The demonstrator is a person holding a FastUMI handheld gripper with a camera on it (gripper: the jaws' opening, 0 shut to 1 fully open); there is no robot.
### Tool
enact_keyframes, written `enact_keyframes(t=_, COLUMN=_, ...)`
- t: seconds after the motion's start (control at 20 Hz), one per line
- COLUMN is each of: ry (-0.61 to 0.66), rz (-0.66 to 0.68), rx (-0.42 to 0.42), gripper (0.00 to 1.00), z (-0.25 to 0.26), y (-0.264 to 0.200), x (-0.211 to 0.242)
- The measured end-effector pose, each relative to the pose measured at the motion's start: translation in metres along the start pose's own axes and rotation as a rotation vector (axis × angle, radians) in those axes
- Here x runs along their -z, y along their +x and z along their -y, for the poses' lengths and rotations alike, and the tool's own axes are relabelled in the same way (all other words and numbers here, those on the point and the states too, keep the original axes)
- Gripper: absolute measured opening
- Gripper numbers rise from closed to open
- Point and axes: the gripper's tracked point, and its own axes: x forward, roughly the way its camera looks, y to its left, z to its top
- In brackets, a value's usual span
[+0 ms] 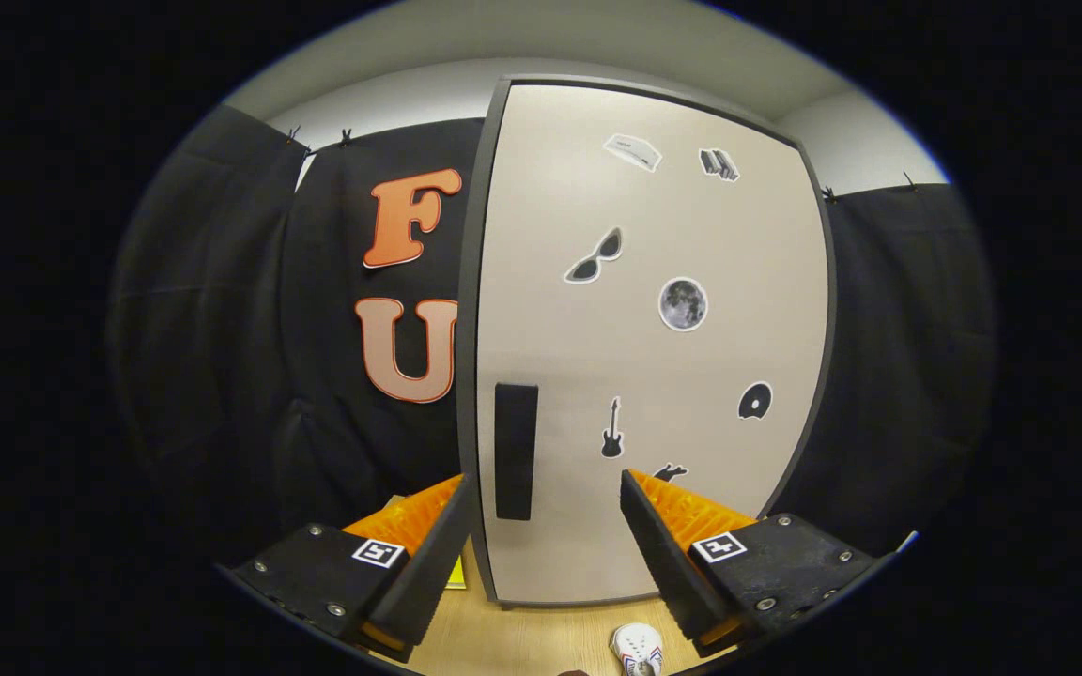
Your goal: Open the shoe cabinet door, grab the shoes and put them into the shoe cabinet, then close the shoe cabinet door.
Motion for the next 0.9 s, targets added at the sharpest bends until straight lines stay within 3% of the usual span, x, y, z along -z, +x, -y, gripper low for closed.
enact_keyframes(t=0.45, ry=0.054, rz=-0.036, rx=0.013, gripper=0.96, z=-0.025, y=0.064, x=0.016)
enact_keyframes(t=0.55, ry=0.062, rz=-0.034, rx=0.015, gripper=0.91, z=-0.027, y=0.070, x=0.014)
enact_keyframes(t=0.75, ry=0.058, rz=-0.035, rx=0.026, gripper=0.66, z=-0.026, y=0.077, x=0.013)
enact_keyframes(t=0.9, ry=0.094, rz=-0.052, rx=0.026, gripper=0.40, z=-0.024, y=0.079, x=0.017)
